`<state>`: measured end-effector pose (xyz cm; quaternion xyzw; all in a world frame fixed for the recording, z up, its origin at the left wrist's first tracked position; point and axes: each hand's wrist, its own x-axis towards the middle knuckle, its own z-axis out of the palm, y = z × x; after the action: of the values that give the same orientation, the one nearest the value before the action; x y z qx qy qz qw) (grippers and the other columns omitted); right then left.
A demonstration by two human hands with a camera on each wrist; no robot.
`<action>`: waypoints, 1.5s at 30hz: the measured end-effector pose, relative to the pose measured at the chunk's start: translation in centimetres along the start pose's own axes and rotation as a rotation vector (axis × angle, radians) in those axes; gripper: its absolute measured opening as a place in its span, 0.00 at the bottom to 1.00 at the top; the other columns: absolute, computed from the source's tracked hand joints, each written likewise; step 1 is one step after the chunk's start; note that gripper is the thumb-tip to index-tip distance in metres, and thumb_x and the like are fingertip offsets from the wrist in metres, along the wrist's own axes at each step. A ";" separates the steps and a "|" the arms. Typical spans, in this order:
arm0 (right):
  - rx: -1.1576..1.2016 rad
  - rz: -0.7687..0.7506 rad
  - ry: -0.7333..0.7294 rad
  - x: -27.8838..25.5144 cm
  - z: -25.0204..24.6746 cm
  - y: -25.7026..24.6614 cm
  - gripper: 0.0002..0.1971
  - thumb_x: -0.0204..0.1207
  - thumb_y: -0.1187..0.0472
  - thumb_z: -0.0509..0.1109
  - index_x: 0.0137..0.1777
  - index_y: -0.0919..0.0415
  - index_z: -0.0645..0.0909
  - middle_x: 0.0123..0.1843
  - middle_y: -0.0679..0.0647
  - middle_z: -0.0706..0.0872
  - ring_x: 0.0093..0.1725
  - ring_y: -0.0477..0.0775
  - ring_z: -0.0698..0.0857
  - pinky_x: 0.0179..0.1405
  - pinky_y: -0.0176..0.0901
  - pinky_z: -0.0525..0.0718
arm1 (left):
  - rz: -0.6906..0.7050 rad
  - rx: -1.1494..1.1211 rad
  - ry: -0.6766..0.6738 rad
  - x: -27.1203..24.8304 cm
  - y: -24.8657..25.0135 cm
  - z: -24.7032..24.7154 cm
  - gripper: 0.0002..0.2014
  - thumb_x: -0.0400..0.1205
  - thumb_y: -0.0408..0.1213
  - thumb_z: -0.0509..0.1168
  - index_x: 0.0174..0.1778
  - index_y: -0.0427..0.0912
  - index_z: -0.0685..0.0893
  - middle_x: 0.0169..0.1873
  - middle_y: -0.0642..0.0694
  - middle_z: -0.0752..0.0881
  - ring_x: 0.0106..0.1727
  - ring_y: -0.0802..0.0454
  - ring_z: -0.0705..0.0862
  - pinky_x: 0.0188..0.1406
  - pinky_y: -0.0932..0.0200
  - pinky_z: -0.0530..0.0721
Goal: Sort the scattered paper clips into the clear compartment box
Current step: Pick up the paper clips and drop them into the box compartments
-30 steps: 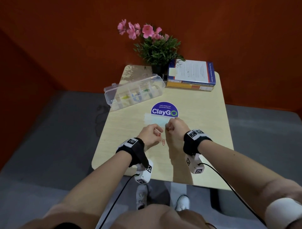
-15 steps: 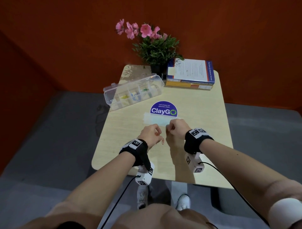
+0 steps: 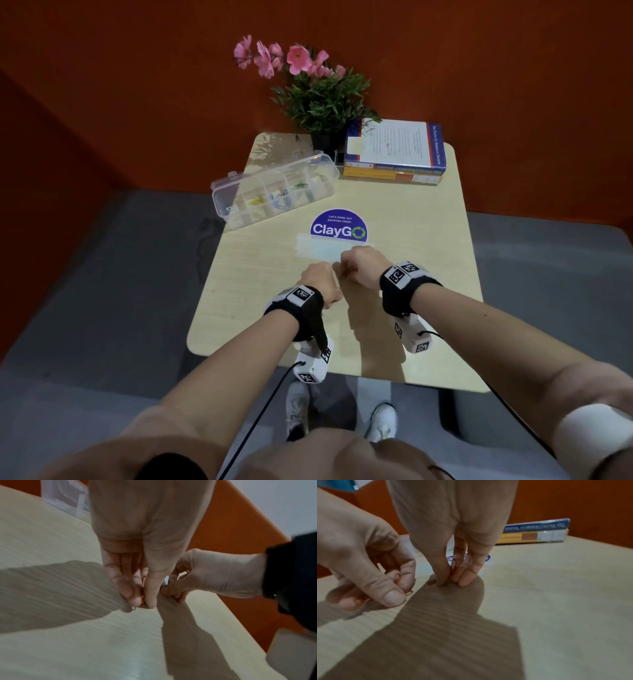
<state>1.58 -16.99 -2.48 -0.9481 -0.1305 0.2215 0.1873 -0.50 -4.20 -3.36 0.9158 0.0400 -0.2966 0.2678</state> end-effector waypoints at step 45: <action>1.268 0.442 0.199 -4.7 -1.0 3.6 0.07 0.71 0.82 0.66 0.38 0.73 0.81 0.24 0.58 0.83 0.21 0.50 0.81 0.25 0.36 0.86 | 0.086 -0.622 0.281 11.2 7.0 -15.9 0.13 0.83 0.23 0.59 0.56 0.36 0.85 0.49 0.39 0.84 0.52 0.43 0.83 0.47 0.58 0.80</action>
<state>-1.43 -22.07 -1.45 -0.6750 0.2394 0.2000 0.6686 18.67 -2.95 4.42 0.8230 0.1263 -0.1296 0.5384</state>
